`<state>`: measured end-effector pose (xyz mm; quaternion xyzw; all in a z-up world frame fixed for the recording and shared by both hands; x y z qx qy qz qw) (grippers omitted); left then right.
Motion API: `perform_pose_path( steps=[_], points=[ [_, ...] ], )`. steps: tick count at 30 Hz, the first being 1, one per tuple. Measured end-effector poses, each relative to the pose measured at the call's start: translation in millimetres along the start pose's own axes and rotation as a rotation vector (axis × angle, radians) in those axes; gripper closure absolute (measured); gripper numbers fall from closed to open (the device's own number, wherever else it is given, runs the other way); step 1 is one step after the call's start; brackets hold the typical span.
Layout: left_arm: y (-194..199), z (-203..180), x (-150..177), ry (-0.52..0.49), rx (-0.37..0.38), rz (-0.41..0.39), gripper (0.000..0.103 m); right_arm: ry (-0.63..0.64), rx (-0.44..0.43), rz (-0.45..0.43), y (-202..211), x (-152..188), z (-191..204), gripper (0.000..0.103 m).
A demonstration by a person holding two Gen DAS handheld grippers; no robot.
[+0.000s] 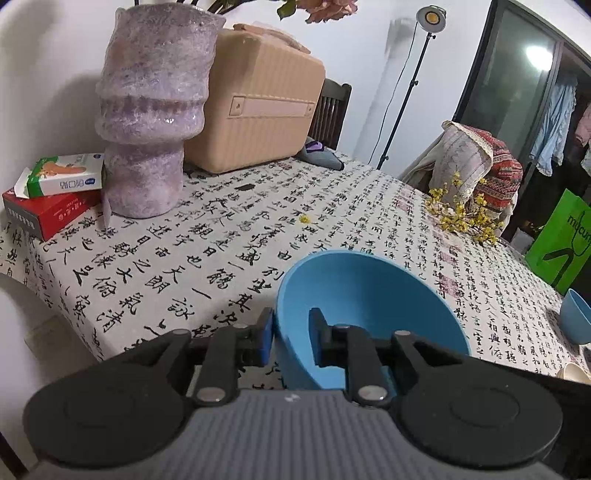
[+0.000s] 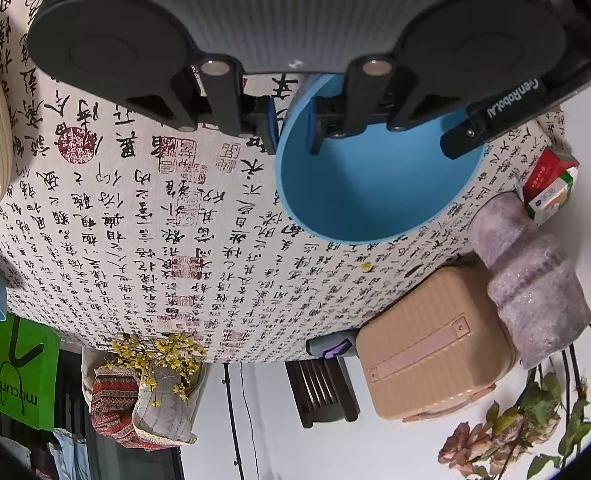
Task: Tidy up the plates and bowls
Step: 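Lower the blue bowl onto the table and open both grippers, then withdraw both open grippers from the placed blue bowl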
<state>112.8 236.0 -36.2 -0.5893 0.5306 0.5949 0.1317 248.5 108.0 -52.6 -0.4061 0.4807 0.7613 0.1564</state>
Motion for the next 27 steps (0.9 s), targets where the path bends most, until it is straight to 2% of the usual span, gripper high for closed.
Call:
perform_pose_path(
  steps=[2,4,7,11,15,18,21,27],
  points=[
    [4.1,-0.8,-2.4,-0.010,0.006,-0.021,0.066,-0.010,-0.017,-0.015,3.1,-0.1,-1.5,0.074],
    [8.6,-2.9,-5.3,-0.021,0.018,-0.040,0.062,-0.020,-0.028,-0.036,7.9,-1.3,-3.5,0.062],
    [16.0,-7.1,-9.0,-0.037,0.027,-0.067,0.052,-0.030,-0.058,-0.085,19.0,-4.9,-5.4,0.050],
    [24.9,-9.2,-13.0,-0.047,0.036,-0.107,0.032,-0.029,-0.070,-0.147,36.0,-9.7,-10.3,0.043],
    [32.5,-12.1,-15.4,-0.067,0.036,-0.150,0.019,-0.028,-0.069,-0.202,49.1,-12.4,-18.5,0.026],
    [39.3,-12.5,-17.8,-0.073,0.019,-0.199,0.000,-0.025,-0.059,-0.243,57.1,-13.5,-26.2,0.014],
    [46.2,-10.6,-21.3,-0.062,0.031,-0.246,0.000,-0.025,-0.048,-0.281,65.2,-14.8,-36.3,0.000],
    [55.4,-19.3,-25.1,-0.089,0.054,-0.282,0.000,-0.010,-0.006,-0.340,79.3,-11.3,-53.5,0.000]
  ],
)
Point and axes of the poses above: each gripper's, at about its wrist camera, not at the fingertips, and y roughly against the way its jaws point, z to its left, x to its underside, the point moved 5 cm from there along -y, roughly the way its jaws point, and after that the axes turned 7 degrees about -z, right-handed, at the moved point
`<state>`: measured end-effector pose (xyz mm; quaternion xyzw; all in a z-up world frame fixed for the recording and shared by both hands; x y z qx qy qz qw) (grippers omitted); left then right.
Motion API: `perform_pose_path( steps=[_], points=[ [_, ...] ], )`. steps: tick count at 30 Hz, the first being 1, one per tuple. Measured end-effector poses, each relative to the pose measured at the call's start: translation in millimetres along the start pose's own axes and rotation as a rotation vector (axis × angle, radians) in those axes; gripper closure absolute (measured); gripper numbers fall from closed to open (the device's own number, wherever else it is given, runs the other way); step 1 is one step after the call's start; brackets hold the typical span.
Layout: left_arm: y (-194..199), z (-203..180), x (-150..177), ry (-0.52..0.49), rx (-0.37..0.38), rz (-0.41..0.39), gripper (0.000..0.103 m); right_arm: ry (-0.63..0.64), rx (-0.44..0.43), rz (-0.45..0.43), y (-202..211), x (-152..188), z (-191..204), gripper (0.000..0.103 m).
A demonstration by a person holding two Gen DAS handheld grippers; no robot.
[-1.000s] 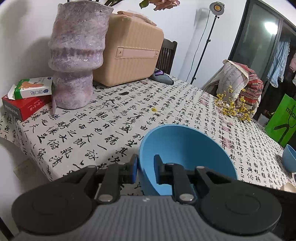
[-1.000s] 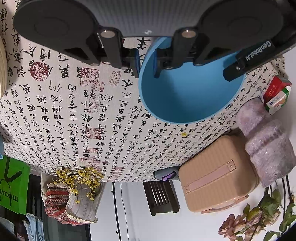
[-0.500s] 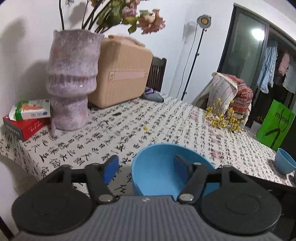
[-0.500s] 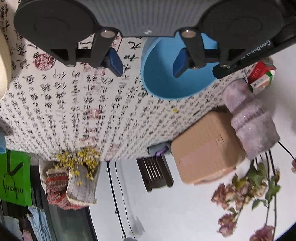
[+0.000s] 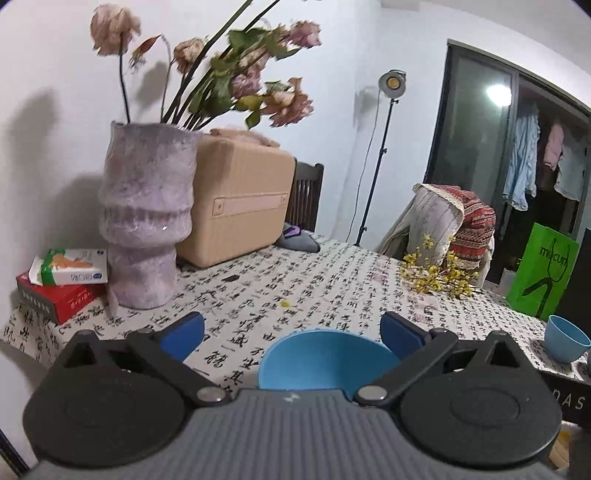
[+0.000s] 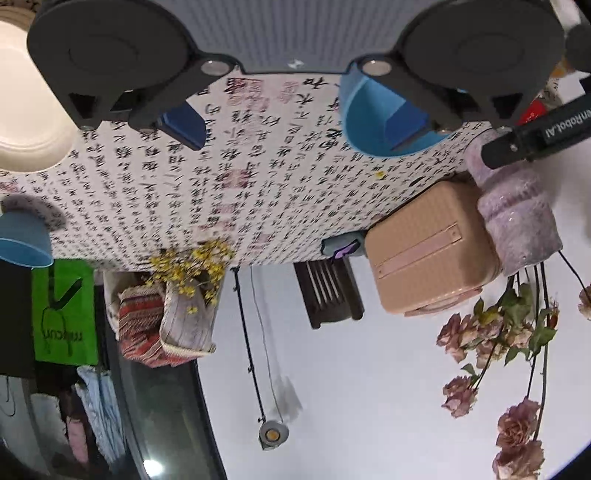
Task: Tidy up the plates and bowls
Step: 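Withdraw both open grippers from the placed blue bowl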
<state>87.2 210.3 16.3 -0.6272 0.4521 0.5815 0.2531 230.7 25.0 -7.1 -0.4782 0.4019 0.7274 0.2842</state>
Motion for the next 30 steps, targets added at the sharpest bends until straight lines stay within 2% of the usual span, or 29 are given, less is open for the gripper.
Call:
perform_pose_path(
  steps=[7,30],
  points=[
    [3.4,-21.0,0.0,-0.020,0.049,-0.020,0.000,0.002,0.045,-0.059,14.5,-6.0,-20.8,0.000],
    [-19.2,-88.7,14.1,-0.044,0.200,0.011,0.000,-0.053,0.202,-0.103,34.5,-13.5,-103.9,0.000]
  ],
)
Point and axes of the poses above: each gripper's, at about its wrist camera, not at the fingertips, and y roughly against the way its jaws point, z to its left, x to its underside, the point moved 5 cm from there along -y, roughly the way its jaws point, and after that the axes turned 7 degrees about -z, right-handed, at the moved point
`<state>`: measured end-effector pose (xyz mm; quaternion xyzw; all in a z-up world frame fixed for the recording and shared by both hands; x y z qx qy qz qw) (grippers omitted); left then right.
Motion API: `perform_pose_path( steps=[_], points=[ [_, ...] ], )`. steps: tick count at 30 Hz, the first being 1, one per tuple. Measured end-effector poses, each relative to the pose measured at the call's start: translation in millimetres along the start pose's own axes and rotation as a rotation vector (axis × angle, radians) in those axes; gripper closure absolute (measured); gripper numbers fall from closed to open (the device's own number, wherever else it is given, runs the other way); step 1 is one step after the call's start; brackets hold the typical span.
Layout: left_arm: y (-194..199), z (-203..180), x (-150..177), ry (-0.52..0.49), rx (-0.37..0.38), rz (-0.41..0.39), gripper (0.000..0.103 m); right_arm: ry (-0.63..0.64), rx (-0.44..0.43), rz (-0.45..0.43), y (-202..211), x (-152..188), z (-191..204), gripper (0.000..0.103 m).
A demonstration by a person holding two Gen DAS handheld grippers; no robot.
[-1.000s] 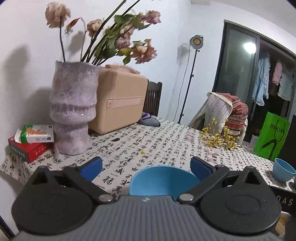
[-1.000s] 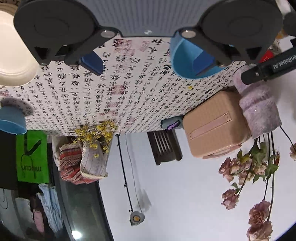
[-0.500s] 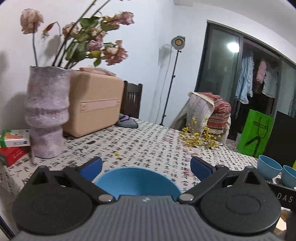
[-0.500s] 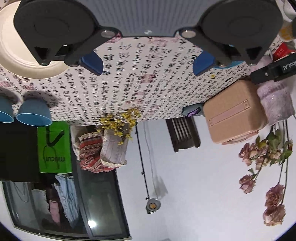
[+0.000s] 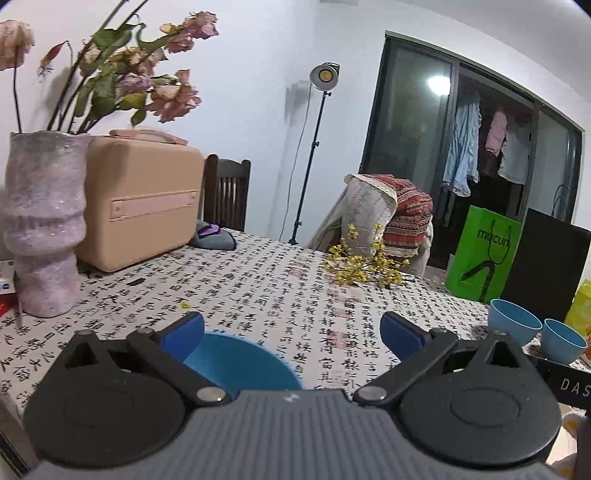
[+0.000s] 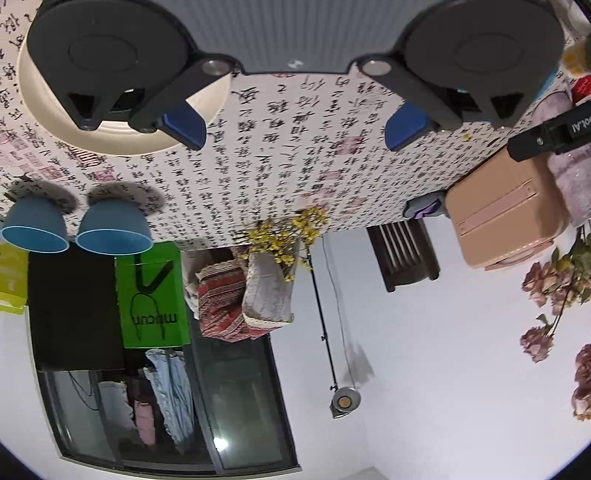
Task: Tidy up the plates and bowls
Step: 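Withdraw both open grippers from the placed blue bowl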
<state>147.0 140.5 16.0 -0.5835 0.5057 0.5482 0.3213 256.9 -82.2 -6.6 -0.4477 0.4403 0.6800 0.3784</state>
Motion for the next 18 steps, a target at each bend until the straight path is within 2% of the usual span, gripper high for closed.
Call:
perform_pose_path(
  steps=[10,18],
  points=[
    [-9.4,-29.9,5.4,-0.003,0.067,0.003,0.000,-0.013,0.049,-0.013,0.1,-3.6,-34.4,0.000],
    [-10.2,-49.1,12.1,0.038,0.147,0.010,0.000,0.008,0.073,-0.024,3.8,-0.8,-54.9,0.000]
  ],
)
Point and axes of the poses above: each gripper's, at about its wrist camera, not at the fingertips, and y roughly against the way its jaws point, z to its left, x to its underside, the point moved 5 cm from there along -y, roughly the way its jaws point, and after that the axes turned 7 degrees about -z, right-handed, at the moved point
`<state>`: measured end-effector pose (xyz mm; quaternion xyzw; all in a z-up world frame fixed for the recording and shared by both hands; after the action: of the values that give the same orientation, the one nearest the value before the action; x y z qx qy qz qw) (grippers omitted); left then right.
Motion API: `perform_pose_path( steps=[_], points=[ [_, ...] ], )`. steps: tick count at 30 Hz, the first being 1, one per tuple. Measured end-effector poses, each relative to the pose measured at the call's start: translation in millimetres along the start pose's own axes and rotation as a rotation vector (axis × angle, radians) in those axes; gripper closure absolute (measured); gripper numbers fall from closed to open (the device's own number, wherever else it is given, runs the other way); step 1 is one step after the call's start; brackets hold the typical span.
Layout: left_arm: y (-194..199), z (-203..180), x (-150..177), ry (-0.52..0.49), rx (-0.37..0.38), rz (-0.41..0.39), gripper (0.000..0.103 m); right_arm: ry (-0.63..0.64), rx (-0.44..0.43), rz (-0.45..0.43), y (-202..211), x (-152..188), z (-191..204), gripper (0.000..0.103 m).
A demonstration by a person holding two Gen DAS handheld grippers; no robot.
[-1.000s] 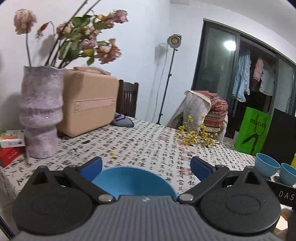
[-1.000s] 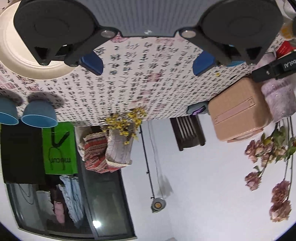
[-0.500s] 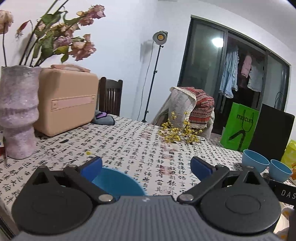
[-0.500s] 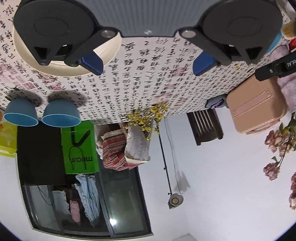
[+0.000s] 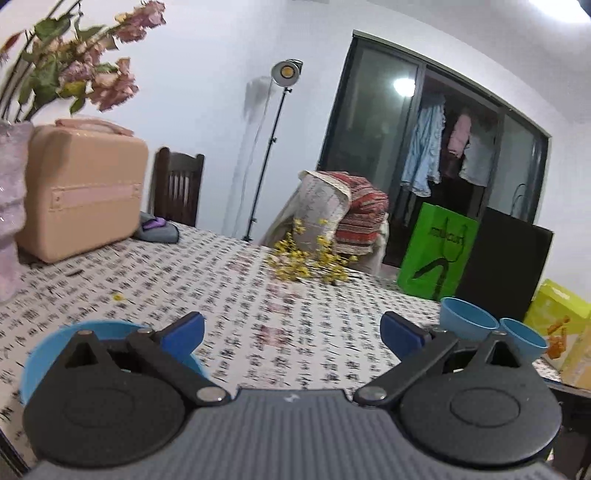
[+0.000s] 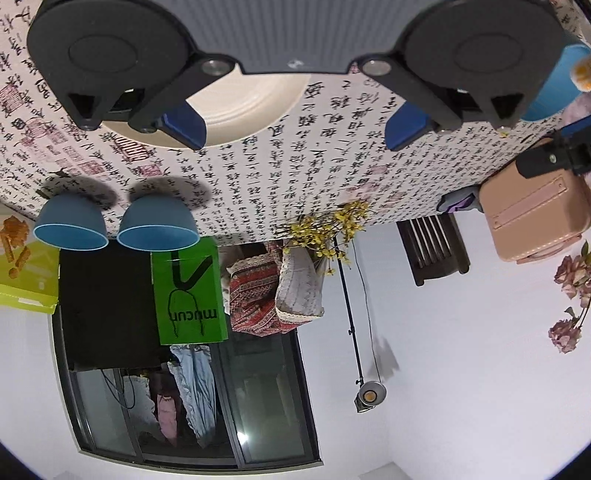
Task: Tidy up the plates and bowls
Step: 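Withdraw both open grippers from the placed blue bowl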
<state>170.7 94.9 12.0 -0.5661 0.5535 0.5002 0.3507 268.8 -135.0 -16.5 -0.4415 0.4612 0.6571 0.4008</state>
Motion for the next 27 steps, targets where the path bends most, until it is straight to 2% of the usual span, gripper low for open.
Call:
perform_pose_path(
  steps=[13,27],
  points=[
    [0.7,-27.7,30.7,-0.043,0.060,-0.035,0.000,-0.004,0.004,-0.029,11.0,11.1,-30.7,0.000],
    [-7.9,-42.4,58.9,-0.052,0.136,-0.028,0.000,-0.006,0.082,-0.064,30.4,11.2,-89.7,0.000]
  ],
)
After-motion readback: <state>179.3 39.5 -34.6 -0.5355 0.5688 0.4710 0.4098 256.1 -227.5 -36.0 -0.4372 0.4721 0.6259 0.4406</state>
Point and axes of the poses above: each gripper's, at about its wrist camera, not at the fingertips, and y roughly against the way its jaws point, z to its left, x to its underside, the point moved 5 cm from there along -y, roughly the way its jaws point, and after that the axes turned 7 degrees about -z, right-handed, at the moved point
